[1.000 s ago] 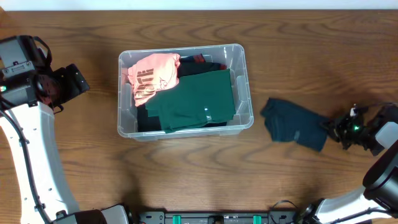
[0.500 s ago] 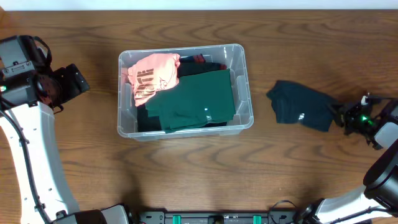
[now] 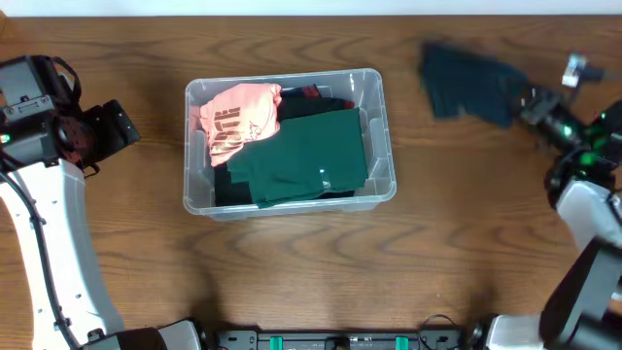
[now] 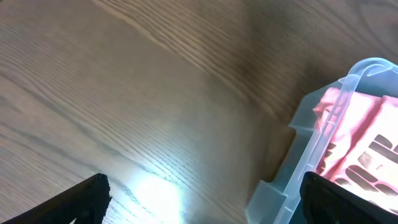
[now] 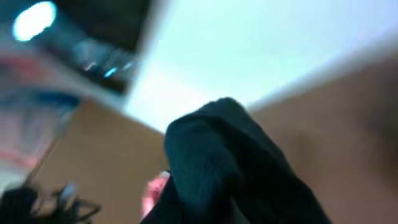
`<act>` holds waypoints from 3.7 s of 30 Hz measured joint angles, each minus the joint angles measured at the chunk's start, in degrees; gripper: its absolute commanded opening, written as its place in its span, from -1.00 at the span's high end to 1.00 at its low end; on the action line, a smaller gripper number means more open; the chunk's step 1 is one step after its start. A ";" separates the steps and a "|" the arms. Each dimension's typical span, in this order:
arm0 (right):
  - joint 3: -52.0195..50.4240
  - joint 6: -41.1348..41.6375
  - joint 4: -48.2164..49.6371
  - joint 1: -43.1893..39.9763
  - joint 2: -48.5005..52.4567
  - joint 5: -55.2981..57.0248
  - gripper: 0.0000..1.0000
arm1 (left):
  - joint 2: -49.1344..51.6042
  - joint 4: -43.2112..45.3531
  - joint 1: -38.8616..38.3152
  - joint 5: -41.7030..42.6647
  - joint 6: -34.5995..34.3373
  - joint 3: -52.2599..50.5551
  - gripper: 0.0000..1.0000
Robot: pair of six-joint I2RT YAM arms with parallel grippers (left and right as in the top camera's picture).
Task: Pack container
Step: 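Carry the teal garment with the right gripper into the bin, then push the teal garment down into the bin with the right gripper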
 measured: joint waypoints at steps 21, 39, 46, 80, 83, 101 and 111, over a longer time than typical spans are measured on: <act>6.82 6.64 -10.54 39.56 -0.35 13.84 0.97 | 0.00 0.00 0.00 -0.02 0.00 0.00 -0.96; 6.78 -15.02 -27.65 39.17 8.66 36.87 0.97 | 0.00 -0.02 0.00 -0.02 0.00 0.00 -0.96; 6.78 -19.98 -27.58 35.04 8.94 36.98 -0.04 | 0.00 0.00 0.00 -0.02 0.00 0.00 -0.96; 8.70 -18.45 -17.42 51.52 17.16 37.31 0.84 | 0.00 -0.02 0.00 0.00 0.02 0.00 -0.96; 10.08 -20.26 -22.32 52.37 19.47 40.72 0.86 | 0.00 0.00 0.00 -0.02 0.00 0.00 -0.96; 24.50 -39.76 -38.10 54.47 11.15 47.39 0.92 | 0.00 -0.02 0.00 -0.02 0.00 0.00 -0.96; 27.30 -40.39 -31.87 58.10 18.82 48.48 0.92 | 0.00 -0.04 0.00 -0.02 0.00 0.00 -0.96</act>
